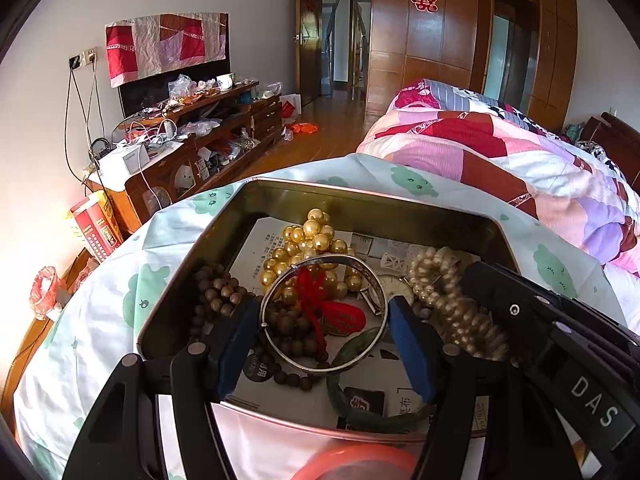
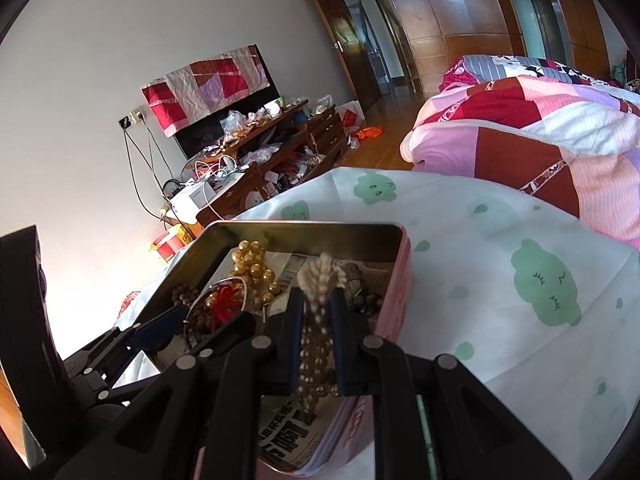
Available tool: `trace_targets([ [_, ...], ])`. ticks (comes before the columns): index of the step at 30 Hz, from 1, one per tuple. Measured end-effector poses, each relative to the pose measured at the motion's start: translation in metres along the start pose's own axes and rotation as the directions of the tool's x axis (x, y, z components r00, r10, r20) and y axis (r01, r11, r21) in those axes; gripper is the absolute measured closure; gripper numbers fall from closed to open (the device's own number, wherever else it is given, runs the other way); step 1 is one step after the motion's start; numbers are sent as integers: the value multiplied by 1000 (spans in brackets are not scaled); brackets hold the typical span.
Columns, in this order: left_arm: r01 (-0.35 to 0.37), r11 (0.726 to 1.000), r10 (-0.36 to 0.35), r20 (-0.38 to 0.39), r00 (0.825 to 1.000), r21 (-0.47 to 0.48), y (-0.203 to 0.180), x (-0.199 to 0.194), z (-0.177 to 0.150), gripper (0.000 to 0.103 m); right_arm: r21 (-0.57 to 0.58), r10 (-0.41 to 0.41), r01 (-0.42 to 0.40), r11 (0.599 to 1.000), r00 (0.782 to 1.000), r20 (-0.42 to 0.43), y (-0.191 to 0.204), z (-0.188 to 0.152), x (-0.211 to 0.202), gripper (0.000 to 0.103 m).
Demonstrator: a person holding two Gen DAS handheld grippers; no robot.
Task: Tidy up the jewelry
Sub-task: 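Carry the silver bangle and pearl necklace into the pink tin and open both tools, then withdraw both tools and lower the left tool onto the small silver ring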
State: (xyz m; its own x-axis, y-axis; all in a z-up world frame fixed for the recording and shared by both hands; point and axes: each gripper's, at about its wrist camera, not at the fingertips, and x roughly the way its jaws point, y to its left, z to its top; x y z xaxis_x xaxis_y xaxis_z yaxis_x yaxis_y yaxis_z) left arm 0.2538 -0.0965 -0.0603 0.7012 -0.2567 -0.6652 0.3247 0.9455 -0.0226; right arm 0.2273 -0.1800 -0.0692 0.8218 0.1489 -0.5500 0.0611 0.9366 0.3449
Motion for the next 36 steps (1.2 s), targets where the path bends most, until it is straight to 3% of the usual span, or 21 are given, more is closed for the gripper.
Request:
trace_targets([
  [4, -16, 1000, 16, -7, 1000, 11, -2, 2, -1, 36, 24, 30, -30, 999, 1000, 11, -3, 1, -3, 74],
  [6, -31, 999, 31, -15, 999, 24, -4, 4, -1, 35, 24, 25, -26, 999, 998, 59, -3, 2, -13, 49],
  [9, -41, 999, 41, -20, 999, 34, -5, 5, -2, 33, 32, -2, -2, 999, 990, 139, -4, 5, -27, 27],
  [15, -44, 999, 45, -15, 999, 28, -3, 4, -3, 30, 76, -35, 25, 997, 992, 125, -12, 9, -24, 26],
  [22, -73, 997, 72, 52, 996, 12, -2, -9, -4, 29, 88, -63, 50, 995, 988, 142, -16, 8, -27, 25],
  [25, -61, 998, 61, 41, 997, -8, 1, -15, -3, 28, 89, -90, 76, 993, 982, 168, -16, 7, -32, 20],
  [36, -63, 998, 65, 78, 995, -28, 13, -70, -15, 28, 85, -149, 135, 987, 969, 196, -11, -8, -61, 17],
])
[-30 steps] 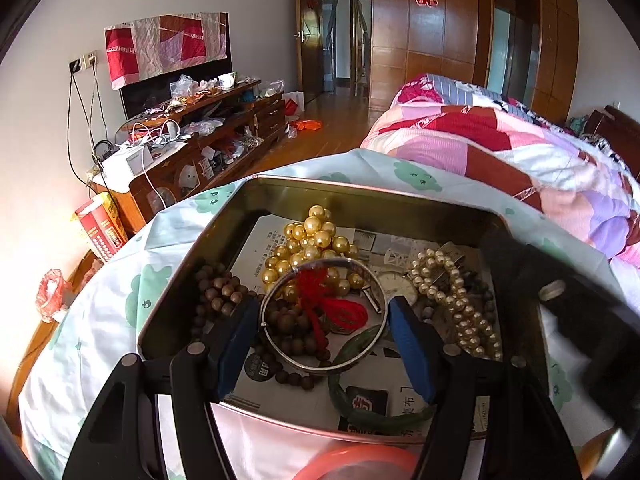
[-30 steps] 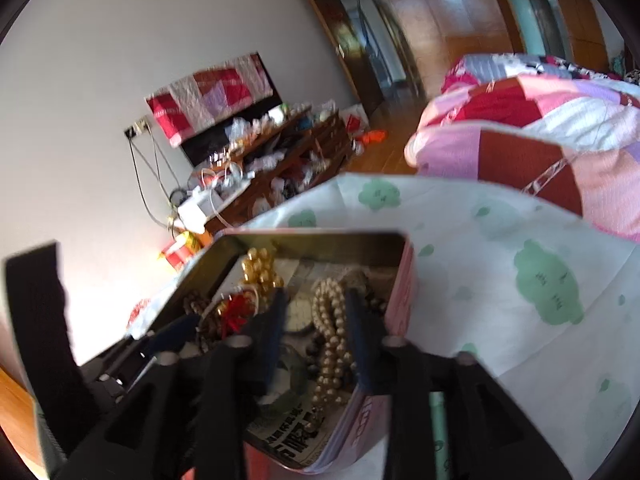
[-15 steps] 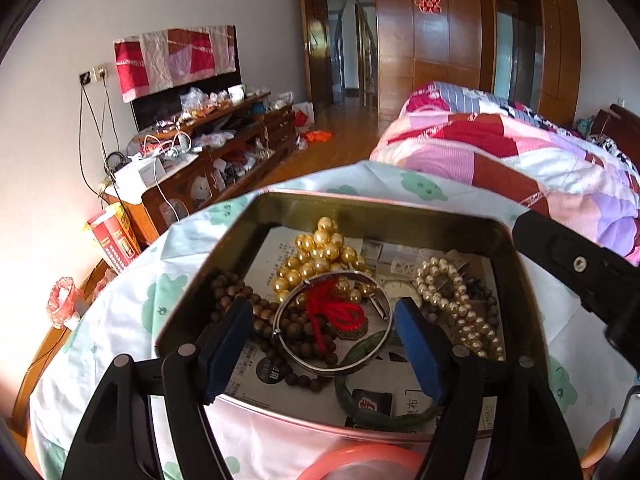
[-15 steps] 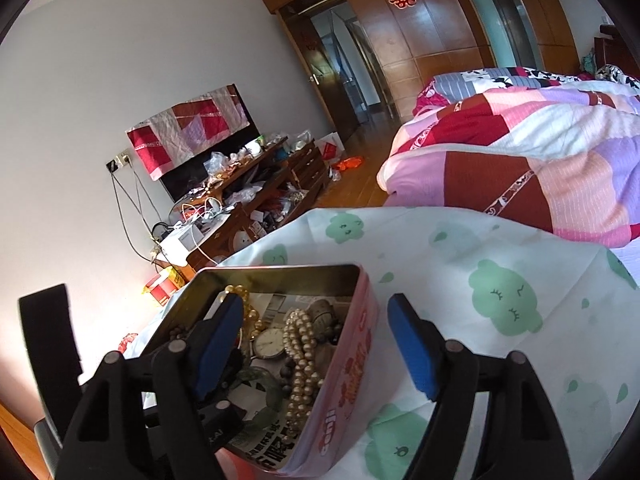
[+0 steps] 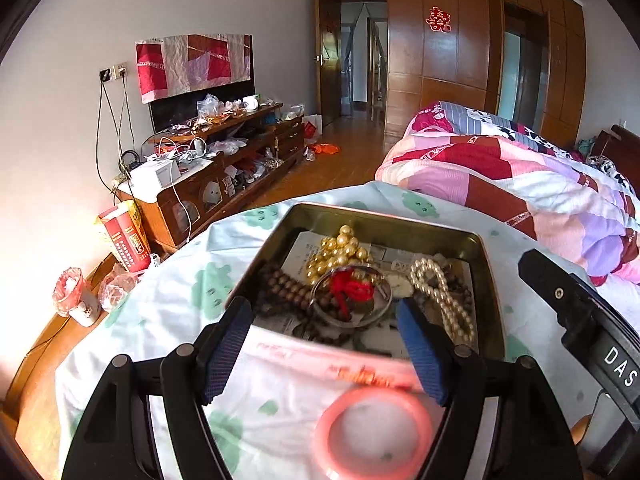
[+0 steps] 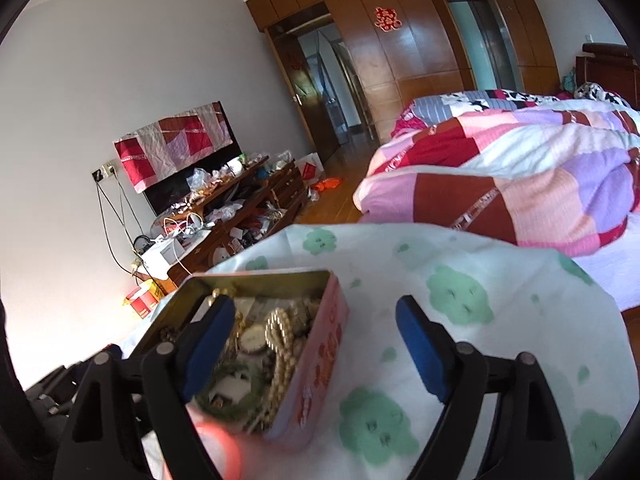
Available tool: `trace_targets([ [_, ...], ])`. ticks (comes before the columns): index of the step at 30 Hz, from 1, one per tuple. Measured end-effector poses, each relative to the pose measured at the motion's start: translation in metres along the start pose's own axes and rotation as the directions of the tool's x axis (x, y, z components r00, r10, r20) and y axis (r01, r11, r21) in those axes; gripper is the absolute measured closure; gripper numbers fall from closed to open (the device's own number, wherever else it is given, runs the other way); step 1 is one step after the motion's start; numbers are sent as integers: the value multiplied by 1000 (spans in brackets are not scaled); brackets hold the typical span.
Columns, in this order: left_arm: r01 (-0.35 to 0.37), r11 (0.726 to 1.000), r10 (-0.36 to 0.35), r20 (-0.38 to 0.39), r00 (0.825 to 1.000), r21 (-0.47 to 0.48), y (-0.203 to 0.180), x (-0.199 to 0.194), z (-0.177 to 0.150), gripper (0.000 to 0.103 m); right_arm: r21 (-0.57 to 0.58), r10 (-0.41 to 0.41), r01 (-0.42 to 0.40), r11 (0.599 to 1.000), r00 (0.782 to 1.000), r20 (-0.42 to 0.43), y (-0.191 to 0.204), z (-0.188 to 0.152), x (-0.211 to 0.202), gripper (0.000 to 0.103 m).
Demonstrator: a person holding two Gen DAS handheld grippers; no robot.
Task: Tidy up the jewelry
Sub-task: 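Withdraw both tools and lower the left tool onto the small silver ring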
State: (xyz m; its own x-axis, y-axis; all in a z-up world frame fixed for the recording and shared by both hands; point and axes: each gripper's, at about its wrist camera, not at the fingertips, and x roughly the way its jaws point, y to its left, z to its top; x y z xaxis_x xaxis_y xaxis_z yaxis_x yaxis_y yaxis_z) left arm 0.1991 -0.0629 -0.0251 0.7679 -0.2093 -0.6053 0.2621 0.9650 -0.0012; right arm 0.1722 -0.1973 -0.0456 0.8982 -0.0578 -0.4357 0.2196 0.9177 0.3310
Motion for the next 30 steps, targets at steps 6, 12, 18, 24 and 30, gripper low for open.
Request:
trace_targets([
  [6, 26, 999, -27, -19, 999, -26, 19, -26, -21, 28, 12, 18, -18, 1000, 1000, -11, 6, -14, -29, 17],
  [12, 46, 995, -49, -29, 998, -90, 61, -53, -50, 28, -19, 36, -37, 999, 997, -67, 14, -36, -38, 17],
  [18, 1, 988, -12, -72, 997, -152, 108, -66, -86, 28, -27, 47, -50, 998, 994, -100, 19, -48, -45, 17],
  [24, -40, 996, 32, -94, 995, -81, 123, -74, -114, 28, -66, 54, -64, 996, 989, -134, 29, -56, -50, 17],
  [30, 30, 996, -40, -119, 992, -82, 117, -70, -120, 28, -122, 44, -72, 990, 976, -214, 44, -66, -42, 17],
])
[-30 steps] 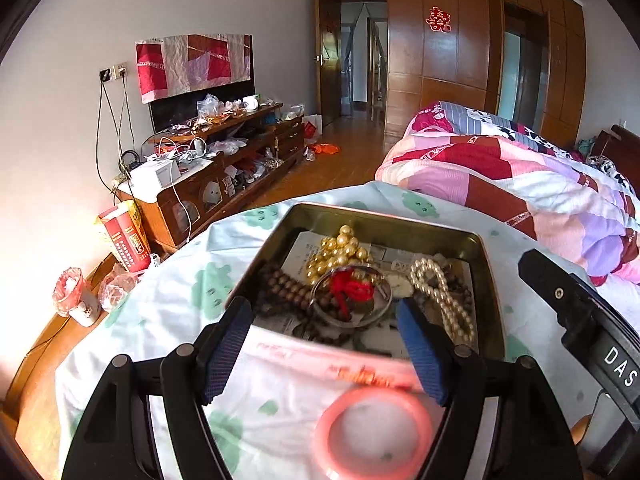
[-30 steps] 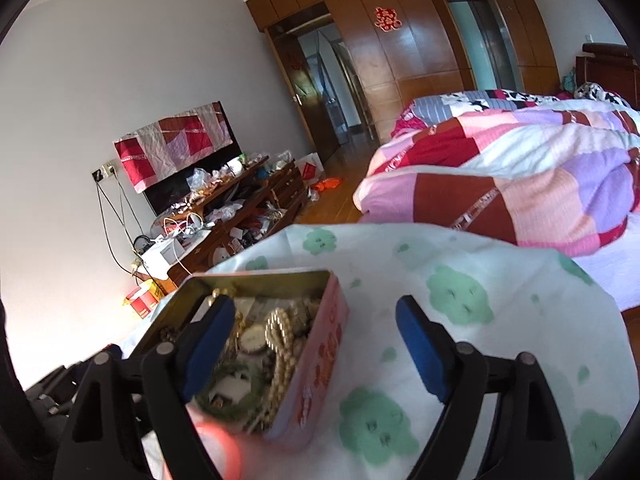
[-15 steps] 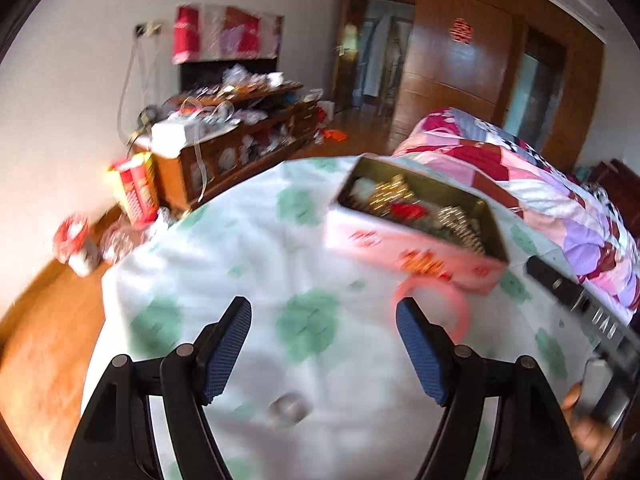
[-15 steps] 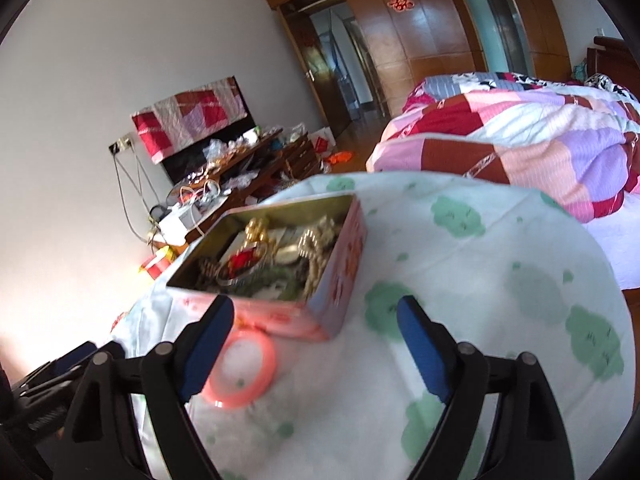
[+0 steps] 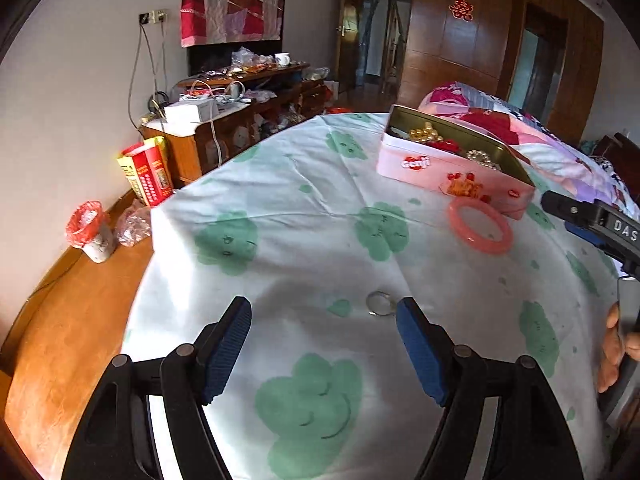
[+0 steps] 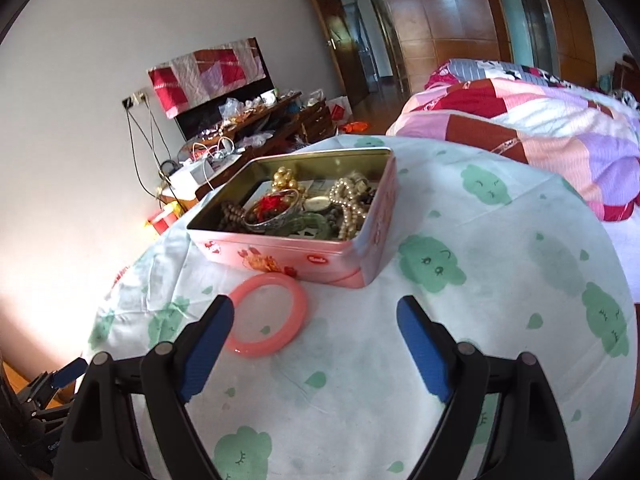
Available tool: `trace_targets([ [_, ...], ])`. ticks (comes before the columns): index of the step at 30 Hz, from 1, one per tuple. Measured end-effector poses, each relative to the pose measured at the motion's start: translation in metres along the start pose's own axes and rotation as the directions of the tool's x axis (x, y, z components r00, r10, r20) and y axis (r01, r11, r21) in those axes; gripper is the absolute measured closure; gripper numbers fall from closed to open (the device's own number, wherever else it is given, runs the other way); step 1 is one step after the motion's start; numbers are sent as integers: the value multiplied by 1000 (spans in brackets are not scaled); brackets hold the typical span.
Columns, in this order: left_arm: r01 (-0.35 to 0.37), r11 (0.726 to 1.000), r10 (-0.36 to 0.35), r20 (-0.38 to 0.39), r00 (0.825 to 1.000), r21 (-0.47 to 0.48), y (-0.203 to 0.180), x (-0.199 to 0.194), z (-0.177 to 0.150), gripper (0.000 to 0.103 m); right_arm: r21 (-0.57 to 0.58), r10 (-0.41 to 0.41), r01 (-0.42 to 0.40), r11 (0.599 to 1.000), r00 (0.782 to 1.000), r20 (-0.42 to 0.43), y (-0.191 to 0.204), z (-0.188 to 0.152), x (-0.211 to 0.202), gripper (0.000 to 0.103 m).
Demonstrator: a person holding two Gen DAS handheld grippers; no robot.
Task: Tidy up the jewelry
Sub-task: 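Withdraw both tools and lower the left tool onto the small silver ring, then grasp the silver ring with the left tool while the right tool grasps the pink bangle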
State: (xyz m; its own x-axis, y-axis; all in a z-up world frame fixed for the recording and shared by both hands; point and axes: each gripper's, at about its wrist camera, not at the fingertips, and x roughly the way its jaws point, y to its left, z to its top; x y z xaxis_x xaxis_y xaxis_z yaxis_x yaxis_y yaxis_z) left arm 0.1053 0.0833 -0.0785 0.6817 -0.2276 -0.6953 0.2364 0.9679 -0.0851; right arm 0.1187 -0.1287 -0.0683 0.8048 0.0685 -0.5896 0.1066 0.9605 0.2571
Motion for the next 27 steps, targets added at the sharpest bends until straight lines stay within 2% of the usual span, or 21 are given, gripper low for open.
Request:
trace_targets([
  [5, 34, 998, -35, 8, 999, 44, -16, 3, 7, 28, -2, -16, 16, 1000, 1000, -18, -1, -2, 3, 17],
  [8, 43, 998, -42, -21, 999, 49, -21, 12, 10, 30, 8, -15, 15, 1000, 1000, -18, -1, -3, 2, 17],
  [10, 34, 998, -33, -22, 999, 54, -21, 17, 7, 39, 13, -14, 14, 1000, 1000, -19, -2, -3, 2, 17],
  [14, -30, 988, 30, 2, 1000, 151, -32, 17, 0, 43, 24, -2, 3, 1000, 1000, -29, -3, -3, 3, 17],
  [15, -39, 985, 39, 3, 999, 166, -33, 17, 0, 50, 30, -2, 3, 1000, 999, -36, -4, -3, 5, 17],
  [16, -30, 984, 32, -7, 999, 176, -33, 19, -2, 60, 36, -1, 3, 999, 999, -41, -5, -3, 6, 17],
  [18, 8, 986, -5, -14, 1000, 167, -31, 18, -3, 68, 50, 0, 2, 999, 999, -48, -7, -3, 7, 17],
  [21, 43, 989, -40, -24, 999, 144, -25, 18, -2, 70, 69, 5, -2, 998, 999, -49, -11, -4, 7, 17],
  [22, 41, 990, -39, -21, 999, 137, -24, 18, -1, 76, 74, 6, -2, 997, 999, -51, -12, -4, 7, 17],
  [24, 40, 992, -39, -11, 999, 122, -22, 18, -2, 82, 83, 6, -1, 997, 998, -56, -13, -4, 8, 17],
  [27, 65, 993, -65, -6, 998, 95, -18, 17, -2, 82, 96, 9, -4, 995, 998, -60, -15, -5, 9, 17],
])
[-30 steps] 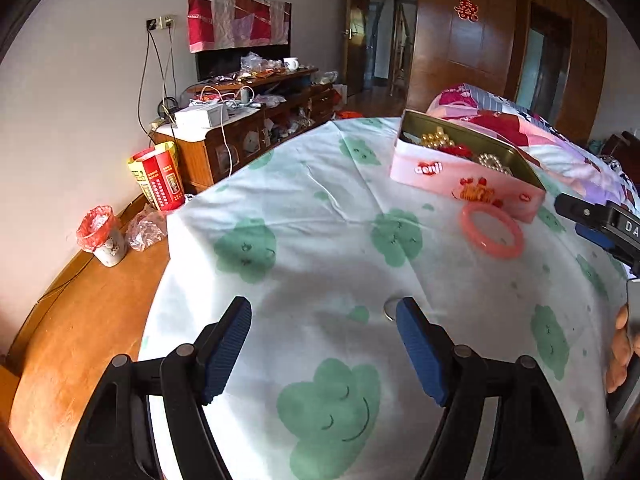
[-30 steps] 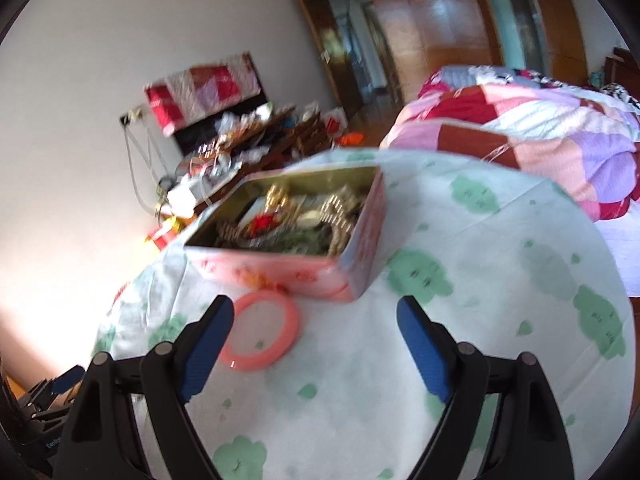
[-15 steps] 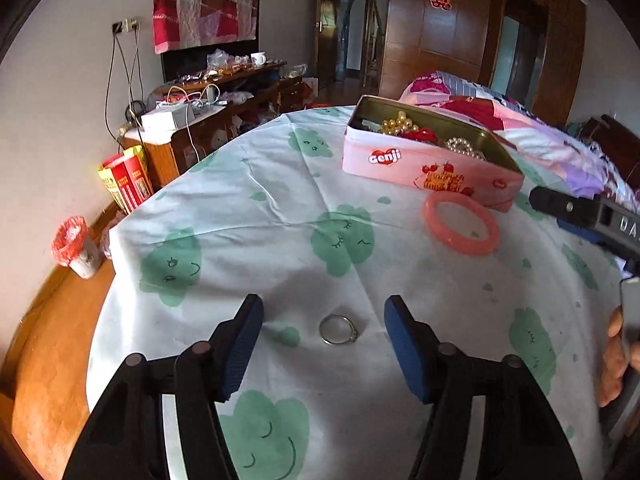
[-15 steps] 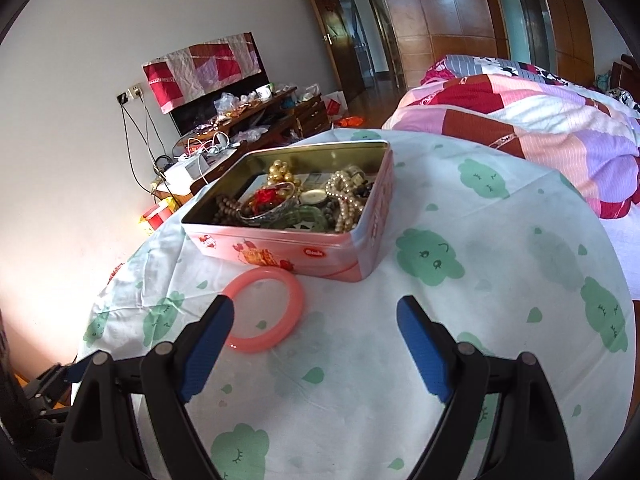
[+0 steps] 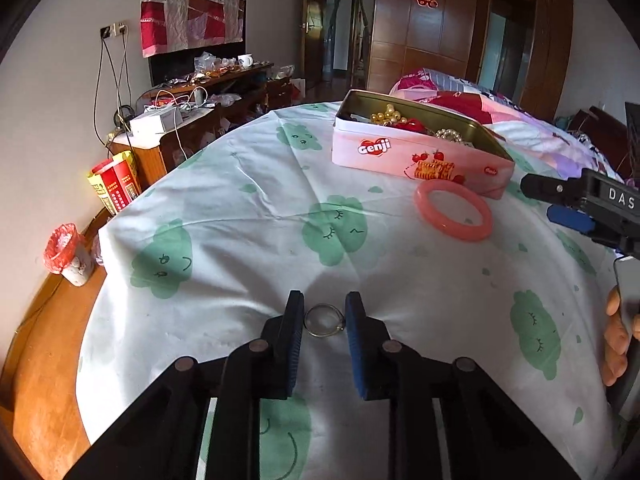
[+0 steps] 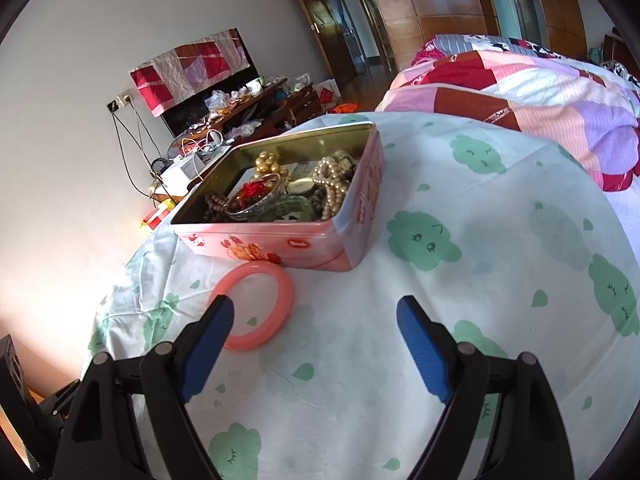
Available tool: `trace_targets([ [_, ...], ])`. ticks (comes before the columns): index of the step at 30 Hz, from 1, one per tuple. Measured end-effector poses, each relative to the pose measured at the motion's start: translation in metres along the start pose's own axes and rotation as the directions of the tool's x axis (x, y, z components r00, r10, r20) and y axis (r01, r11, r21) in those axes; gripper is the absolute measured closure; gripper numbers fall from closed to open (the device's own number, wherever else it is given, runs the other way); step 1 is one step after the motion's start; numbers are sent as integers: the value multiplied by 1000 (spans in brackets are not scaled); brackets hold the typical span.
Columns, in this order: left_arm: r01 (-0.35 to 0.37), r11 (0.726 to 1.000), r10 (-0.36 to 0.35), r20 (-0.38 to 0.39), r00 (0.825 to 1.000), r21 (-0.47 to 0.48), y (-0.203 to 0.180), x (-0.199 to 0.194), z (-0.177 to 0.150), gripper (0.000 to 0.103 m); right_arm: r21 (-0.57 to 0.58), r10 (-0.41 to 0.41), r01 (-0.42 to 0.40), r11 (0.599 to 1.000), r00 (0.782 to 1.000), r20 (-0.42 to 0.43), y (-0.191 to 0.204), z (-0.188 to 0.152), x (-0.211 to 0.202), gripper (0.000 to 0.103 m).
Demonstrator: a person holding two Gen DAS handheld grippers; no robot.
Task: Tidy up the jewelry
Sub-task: 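Grasp the silver ring with the left tool while the right tool grasps the pink bangle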
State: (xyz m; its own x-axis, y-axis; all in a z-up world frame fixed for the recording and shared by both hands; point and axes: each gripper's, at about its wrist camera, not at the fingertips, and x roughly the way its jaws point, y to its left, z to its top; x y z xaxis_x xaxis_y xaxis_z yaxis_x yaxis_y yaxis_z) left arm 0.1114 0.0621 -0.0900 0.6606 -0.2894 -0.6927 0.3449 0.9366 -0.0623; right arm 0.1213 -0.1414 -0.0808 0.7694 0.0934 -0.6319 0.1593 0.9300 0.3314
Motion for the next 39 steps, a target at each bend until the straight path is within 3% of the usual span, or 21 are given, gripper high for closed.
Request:
trace_targets([
  [6, 12, 999, -11, 24, 1000, -40, 2, -3, -1, 82, -12, -1, 1, 1000, 1000, -15, 3, 0, 3, 17],
  [11, -27, 999, 29, 55, 998, -32, -3, -9, 2, 82, -54, 30, -32, 998, 999, -44, 18, 2, 13, 17],
  [17, -6, 999, 13, 128, 992, -54, 1, -23, 16, 82, -193, 21, -47, 980, 991, -132, 59, 9, 43, 12],
  [23, 16, 996, 0, 172, 985, -91, 7, -33, 21, 82, -315, -115, 50, 948, 975, -191, 82, 4, 76, 9],
  [26, 16, 995, 1, 173, 985, -95, 8, -33, 22, 82, -380, -159, 84, 921, 973, -169, 86, -5, 78, 9],
  [29, 16, 996, -1, 166, 986, -91, 5, -31, 22, 82, -378, -149, 79, 923, 976, -158, 83, -4, 73, 19],
  [35, 15, 997, -2, 160, 987, -81, 2, -32, 22, 82, -373, -120, 52, 926, 980, -161, 80, -4, 68, 19],
  [39, 22, 996, -8, 148, 989, -89, 0, -30, 22, 82, -283, -3, -40, 958, 989, -150, 66, -4, 55, 20],
])
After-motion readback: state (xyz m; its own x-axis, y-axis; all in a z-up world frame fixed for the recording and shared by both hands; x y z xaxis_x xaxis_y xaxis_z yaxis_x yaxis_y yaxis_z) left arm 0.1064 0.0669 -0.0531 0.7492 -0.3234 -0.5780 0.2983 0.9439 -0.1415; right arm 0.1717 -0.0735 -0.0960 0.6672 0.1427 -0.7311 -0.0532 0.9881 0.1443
